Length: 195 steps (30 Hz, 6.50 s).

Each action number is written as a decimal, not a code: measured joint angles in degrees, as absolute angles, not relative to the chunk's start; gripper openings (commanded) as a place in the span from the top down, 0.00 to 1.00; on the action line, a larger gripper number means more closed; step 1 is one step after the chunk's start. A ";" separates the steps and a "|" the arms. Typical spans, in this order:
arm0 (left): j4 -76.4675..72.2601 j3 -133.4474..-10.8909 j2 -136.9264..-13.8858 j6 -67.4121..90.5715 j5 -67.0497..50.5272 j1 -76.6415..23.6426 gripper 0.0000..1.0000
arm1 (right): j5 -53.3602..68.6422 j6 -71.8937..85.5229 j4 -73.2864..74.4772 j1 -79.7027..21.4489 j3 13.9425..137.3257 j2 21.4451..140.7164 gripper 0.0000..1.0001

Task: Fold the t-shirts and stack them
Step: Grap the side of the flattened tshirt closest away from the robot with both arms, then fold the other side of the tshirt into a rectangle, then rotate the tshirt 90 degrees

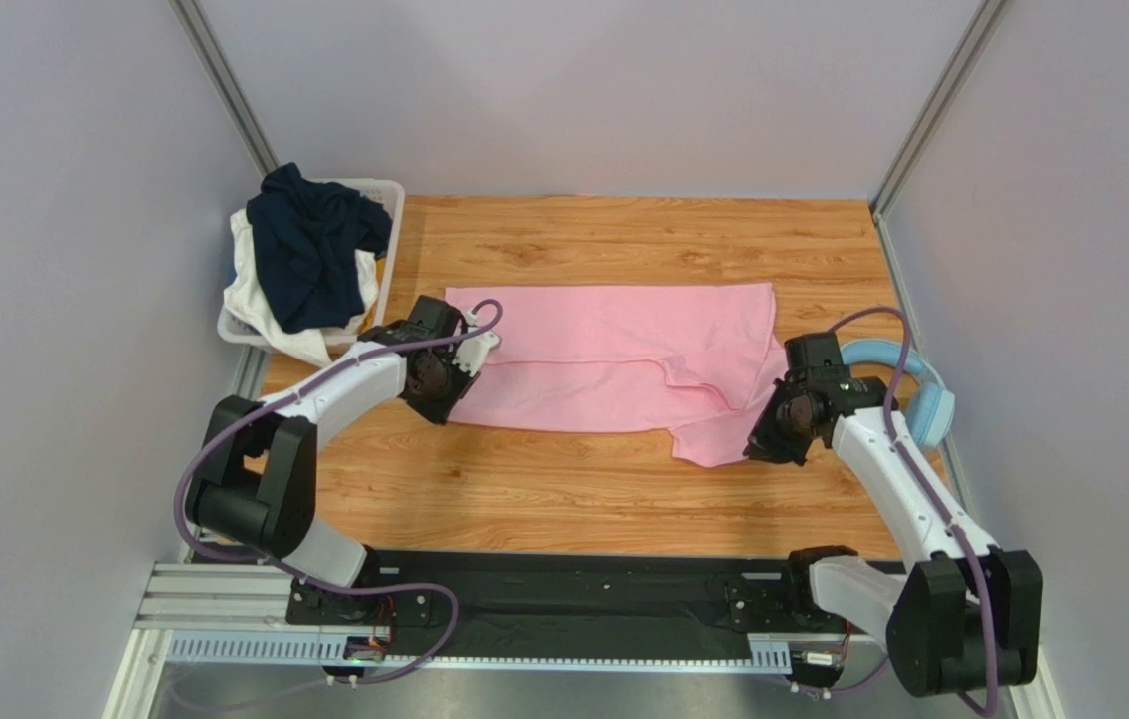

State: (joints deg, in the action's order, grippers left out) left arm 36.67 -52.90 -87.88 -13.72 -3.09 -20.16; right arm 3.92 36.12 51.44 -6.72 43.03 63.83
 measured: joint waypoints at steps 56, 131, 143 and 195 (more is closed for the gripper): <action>39.66 -73.60 -102.83 -21.52 6.35 -15.22 1.00 | 5.21 35.09 56.93 -7.38 74.35 85.91 1.00; 34.46 -81.78 -114.65 -22.26 5.61 -16.82 0.23 | 24.80 35.07 50.48 -9.89 112.97 137.01 0.70; 33.26 -76.01 -110.63 -22.46 7.18 -16.34 0.24 | 24.23 33.56 50.17 -7.18 105.47 125.05 0.62; 35.83 -87.68 -118.63 -22.70 8.73 -14.09 0.37 | 30.94 35.05 38.59 -12.12 84.95 122.30 0.73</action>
State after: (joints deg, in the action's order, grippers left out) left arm 35.83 -87.68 -118.63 -22.70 8.73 -14.09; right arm 30.94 35.05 38.59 -12.12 84.95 122.30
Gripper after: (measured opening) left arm 0.723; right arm 0.279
